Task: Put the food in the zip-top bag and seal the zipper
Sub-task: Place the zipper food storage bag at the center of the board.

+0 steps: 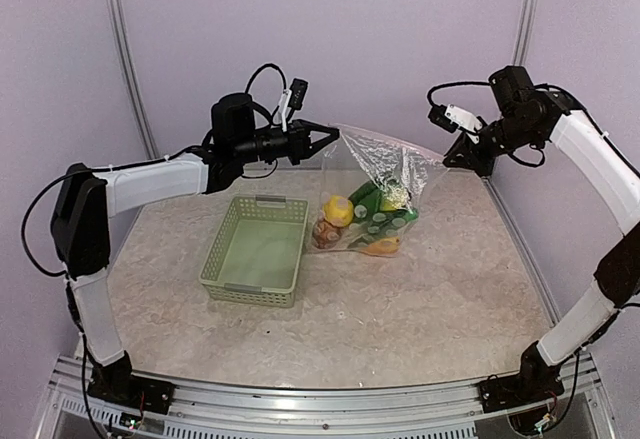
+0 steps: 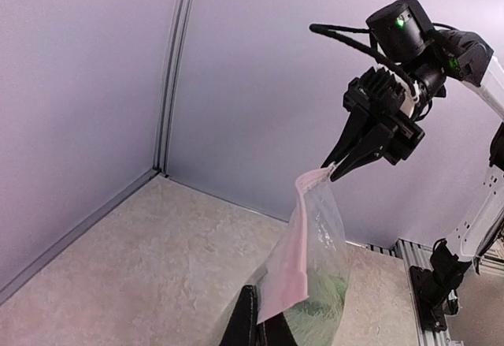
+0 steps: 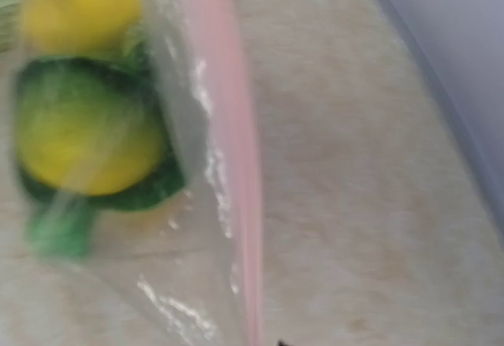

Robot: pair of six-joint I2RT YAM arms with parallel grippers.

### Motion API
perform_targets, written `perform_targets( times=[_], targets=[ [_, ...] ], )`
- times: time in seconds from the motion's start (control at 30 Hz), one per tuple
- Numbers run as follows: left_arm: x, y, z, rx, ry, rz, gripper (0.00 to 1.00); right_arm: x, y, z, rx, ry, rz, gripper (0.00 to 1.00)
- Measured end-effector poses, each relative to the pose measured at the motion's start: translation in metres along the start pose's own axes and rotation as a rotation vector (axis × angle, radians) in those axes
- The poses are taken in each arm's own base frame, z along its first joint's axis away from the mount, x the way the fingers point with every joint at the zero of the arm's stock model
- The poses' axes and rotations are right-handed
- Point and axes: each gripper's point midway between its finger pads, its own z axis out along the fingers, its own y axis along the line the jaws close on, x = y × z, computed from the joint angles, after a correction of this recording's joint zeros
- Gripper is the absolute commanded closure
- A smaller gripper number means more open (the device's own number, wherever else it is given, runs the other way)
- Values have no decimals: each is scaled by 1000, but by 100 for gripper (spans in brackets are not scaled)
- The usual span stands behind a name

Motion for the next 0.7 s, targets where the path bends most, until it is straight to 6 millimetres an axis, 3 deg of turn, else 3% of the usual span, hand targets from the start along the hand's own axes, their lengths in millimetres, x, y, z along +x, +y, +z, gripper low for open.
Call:
perform_targets(
  times=[0.07, 0.2, 0.27, 0.33, 0.43, 0.53, 0.6, 0.7],
  targets=[
    [-25, 11, 17, 27, -38, 25, 100, -6, -20, -2, 48, -5, 4, 100],
    [-69, 46, 33, 49, -116, 69, 100, -35, -86, -12, 189, -81, 9, 99],
    [-80, 59, 34, 70, -132, 80, 100, -56, -116, -22, 263, -149, -18, 98],
    [-76, 65, 35, 95, -120, 62, 97, -64, -120, -27, 281, -179, -33, 96],
    [-54, 66, 34, 131, -73, 8, 90, -52, -105, -26, 255, -177, -27, 94],
    [-14, 62, 32, 142, 1, -62, 75, -18, -65, -13, 169, -132, 2, 92],
    [26, 55, 32, 151, 74, -123, 64, 4, -35, -1, 110, -103, 12, 79],
    [91, 30, 34, 168, 193, -225, 53, 35, 24, 18, -16, -57, 2, 58]
  ],
)
